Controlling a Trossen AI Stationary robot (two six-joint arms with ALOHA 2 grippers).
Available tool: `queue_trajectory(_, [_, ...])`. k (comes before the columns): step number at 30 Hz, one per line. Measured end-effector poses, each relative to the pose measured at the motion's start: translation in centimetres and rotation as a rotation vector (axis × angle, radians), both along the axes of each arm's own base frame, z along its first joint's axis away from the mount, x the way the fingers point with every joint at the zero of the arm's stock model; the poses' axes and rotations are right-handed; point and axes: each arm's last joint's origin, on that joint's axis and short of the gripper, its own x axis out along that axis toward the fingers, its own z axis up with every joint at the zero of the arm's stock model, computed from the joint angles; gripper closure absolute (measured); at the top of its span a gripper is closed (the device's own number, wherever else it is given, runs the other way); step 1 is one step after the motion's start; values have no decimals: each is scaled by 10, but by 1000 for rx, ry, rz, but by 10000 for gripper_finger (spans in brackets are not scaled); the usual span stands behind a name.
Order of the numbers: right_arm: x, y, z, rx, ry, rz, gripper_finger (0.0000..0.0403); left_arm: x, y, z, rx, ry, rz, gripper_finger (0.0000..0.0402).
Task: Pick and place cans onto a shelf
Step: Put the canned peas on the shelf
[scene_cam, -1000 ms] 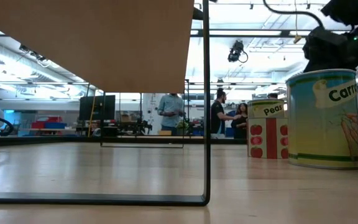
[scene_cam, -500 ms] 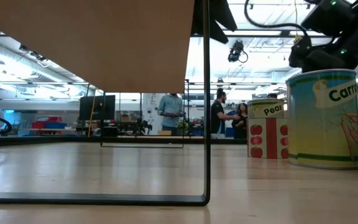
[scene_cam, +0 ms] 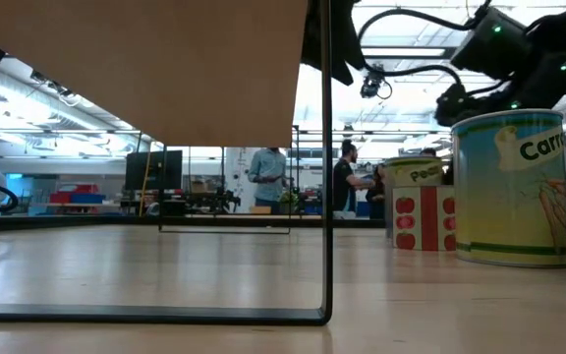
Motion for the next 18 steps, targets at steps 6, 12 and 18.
queue_trajectory(6, [21,2,-4,40,-113,52,54,3,-3,-8,2,28,-8,86])
queue_trajectory(12, [23,3,5,76,-81,74,54,3,-3,-8,-6,22,-12,86])
queue_trajectory(18, [13,3,39,89,-33,47,54,9,-8,-18,-36,32,-15,86])
